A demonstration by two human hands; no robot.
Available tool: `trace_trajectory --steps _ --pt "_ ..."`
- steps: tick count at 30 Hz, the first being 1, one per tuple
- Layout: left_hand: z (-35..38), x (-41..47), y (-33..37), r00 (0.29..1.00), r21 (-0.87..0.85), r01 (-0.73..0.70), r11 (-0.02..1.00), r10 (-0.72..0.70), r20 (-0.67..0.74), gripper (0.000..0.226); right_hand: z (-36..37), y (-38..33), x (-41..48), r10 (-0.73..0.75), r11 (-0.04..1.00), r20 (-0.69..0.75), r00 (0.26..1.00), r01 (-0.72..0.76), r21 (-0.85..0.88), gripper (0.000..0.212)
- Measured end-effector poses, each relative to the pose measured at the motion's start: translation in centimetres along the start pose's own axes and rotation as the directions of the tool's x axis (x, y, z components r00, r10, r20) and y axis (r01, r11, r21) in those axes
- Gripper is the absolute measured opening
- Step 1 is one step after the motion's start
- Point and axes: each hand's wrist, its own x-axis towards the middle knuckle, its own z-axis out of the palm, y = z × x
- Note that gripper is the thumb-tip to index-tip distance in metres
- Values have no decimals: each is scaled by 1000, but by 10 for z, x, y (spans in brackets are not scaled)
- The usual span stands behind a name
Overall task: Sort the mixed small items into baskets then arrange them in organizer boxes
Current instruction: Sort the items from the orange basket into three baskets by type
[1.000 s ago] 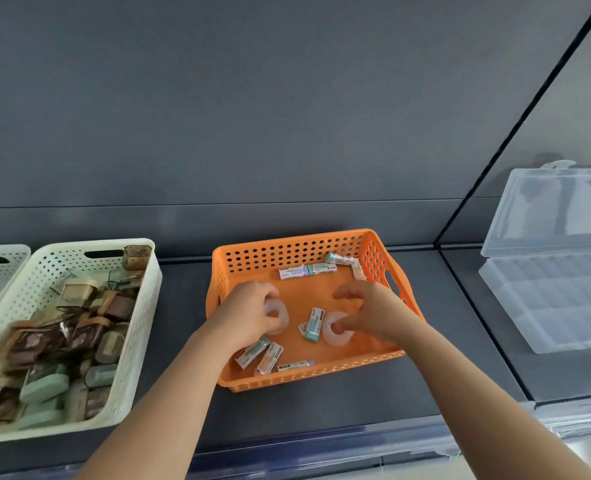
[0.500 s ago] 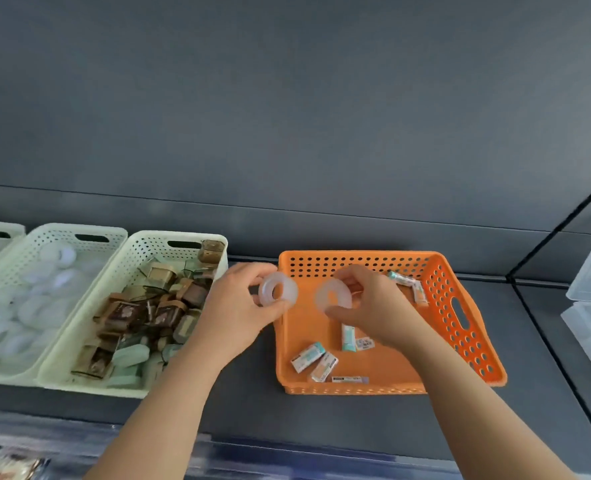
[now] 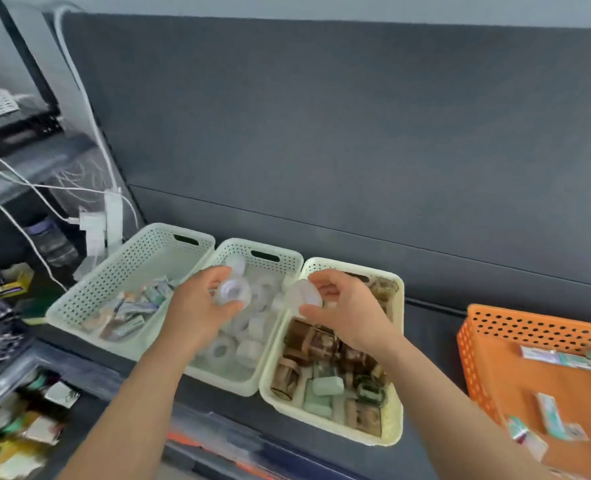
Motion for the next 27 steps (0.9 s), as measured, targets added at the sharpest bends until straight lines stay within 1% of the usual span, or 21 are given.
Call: trace_trajectory --steps 3,6,10,13,17,20,24,27 --pt "-12 31 -29 996 112 -44 993 34 87 56 36 -14 25 -1 989 16 1000 3 -146 44" --pt "-15 53 -46 981 207 -71 976 31 191 57 61 -23 45 26 961 45 999 -12 -276 43" --pt "-15 66 -59 962 242 -114 964 46 267 57 84 -23 58 108 910 46 993 -80 -406 43" --pt "-18 65 -62 960 219 -177 960 120 252 51 87 -24 59 114 892 37 993 -86 -444 45" --pt "-18 53 -46 954 208 -291 934 267 137 38 68 -25 41 96 910 -56 994 -111 -400 47" --pt "-3 35 -12 894 201 -445 873 421 152 32 38 -19 8 85 904 -182 980 -153 -399 44" --pt "43 13 44 752 145 -652 744 611 249 29 -13 6 -47 142 865 -343 929 -285 -412 41" --pt "89 -7 87 662 73 -729 681 674 326 32 -58 30 -90 217 801 -441 871 -417 -429 43"
